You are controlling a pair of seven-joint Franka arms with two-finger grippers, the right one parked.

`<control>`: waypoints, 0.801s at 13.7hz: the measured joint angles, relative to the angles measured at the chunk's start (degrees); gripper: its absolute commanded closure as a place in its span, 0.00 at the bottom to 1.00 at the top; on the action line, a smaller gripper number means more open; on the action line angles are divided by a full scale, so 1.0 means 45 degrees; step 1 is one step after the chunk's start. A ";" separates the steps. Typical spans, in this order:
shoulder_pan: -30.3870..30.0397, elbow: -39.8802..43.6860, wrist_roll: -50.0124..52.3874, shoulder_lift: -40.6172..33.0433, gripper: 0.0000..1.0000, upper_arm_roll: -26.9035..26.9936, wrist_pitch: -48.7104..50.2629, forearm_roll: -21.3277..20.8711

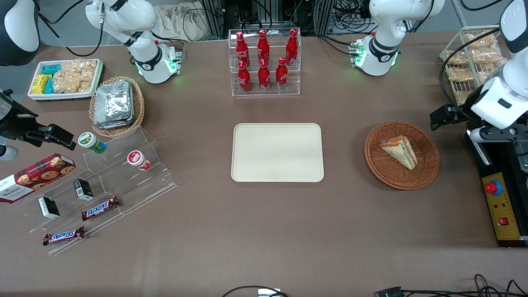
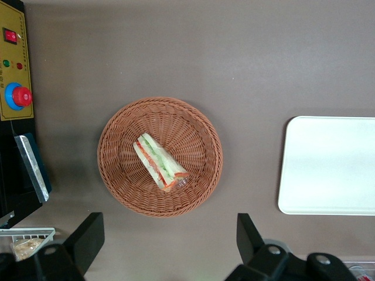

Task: Place sandwich from basket to tray
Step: 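Move the left gripper over the sandwich in the wicker basket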

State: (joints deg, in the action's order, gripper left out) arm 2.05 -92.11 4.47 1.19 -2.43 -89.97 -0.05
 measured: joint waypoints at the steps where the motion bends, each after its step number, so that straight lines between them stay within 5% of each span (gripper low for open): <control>1: 0.0000 0.0000 0.0000 0.0000 0.00 0.0000 0.0006 0.0000; 11: -0.0426 -0.0822 0.0392 0.0093 0.00 0.0246 -0.0515 -0.0056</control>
State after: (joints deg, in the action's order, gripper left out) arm 0.13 -95.81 6.23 1.61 -1.33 -92.28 -0.30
